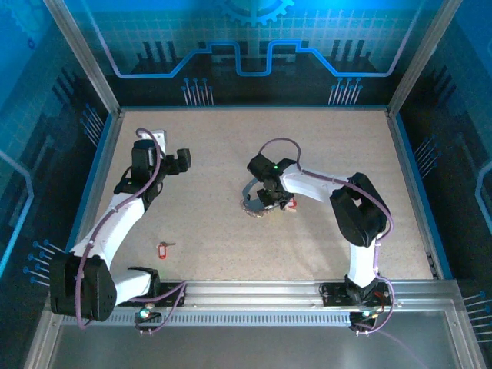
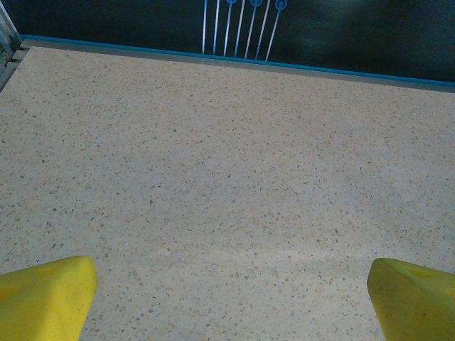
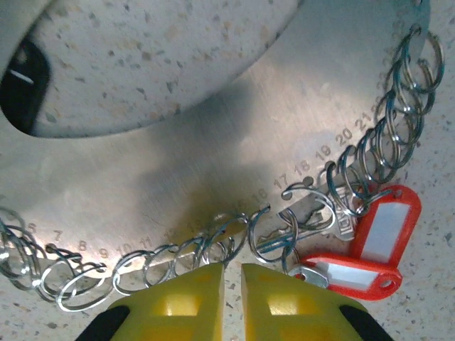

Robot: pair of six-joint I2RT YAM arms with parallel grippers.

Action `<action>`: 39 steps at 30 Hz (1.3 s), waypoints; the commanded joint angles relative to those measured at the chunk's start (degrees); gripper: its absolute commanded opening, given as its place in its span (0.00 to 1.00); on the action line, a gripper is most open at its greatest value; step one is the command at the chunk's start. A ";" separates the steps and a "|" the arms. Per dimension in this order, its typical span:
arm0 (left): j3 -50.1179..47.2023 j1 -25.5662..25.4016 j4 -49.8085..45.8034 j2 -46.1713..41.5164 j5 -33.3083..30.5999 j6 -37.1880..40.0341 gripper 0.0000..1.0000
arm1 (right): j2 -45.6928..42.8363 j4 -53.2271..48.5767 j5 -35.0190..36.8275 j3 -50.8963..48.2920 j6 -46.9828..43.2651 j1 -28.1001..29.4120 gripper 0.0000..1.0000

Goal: Put the keys on the keyring

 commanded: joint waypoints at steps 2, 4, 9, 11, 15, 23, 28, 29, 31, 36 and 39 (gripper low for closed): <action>1.15 -0.41 0.36 -1.25 -0.53 0.52 0.99 | 0.78 -0.78 -0.19 2.39 0.63 0.35 0.18; 1.12 -0.44 0.30 -1.25 -0.52 0.47 0.99 | 1.25 -0.51 -1.40 3.00 0.90 0.15 0.19; 1.12 -0.45 0.24 -1.23 -0.52 0.43 0.99 | 3.26 -0.53 -3.22 3.87 1.36 -0.59 0.20; 1.12 -0.45 0.17 -1.26 -0.61 0.42 0.99 | 3.41 -0.25 -3.97 3.34 1.37 -0.62 0.21; 1.19 -0.45 0.29 -1.14 -0.58 0.57 0.99 | 3.60 -0.70 -3.11 2.15 2.11 -0.63 0.22; 1.24 -0.45 0.19 -1.09 -0.57 0.65 0.99 | 1.91 -1.82 0.97 1.08 2.29 -1.24 0.19; 1.19 -0.45 0.17 -1.12 -0.59 0.64 0.99 | 1.46 -1.93 1.41 0.97 1.92 -1.55 0.18; 1.20 -0.45 0.17 -1.11 -0.60 0.61 0.99 | 1.33 -1.96 1.41 0.94 1.90 -1.59 0.18; 1.22 -0.45 0.19 -1.12 -0.61 0.66 0.99 | 0.92 -1.91 1.69 0.99 1.74 -1.55 0.18; 1.21 -0.45 0.17 -1.00 -0.61 0.59 0.99 | 0.67 -1.83 2.28 0.74 0.86 -2.30 0.19; 1.21 -0.45 0.21 -1.01 -0.61 0.66 0.99 | 0.49 -1.87 2.37 0.36 0.40 -2.72 0.20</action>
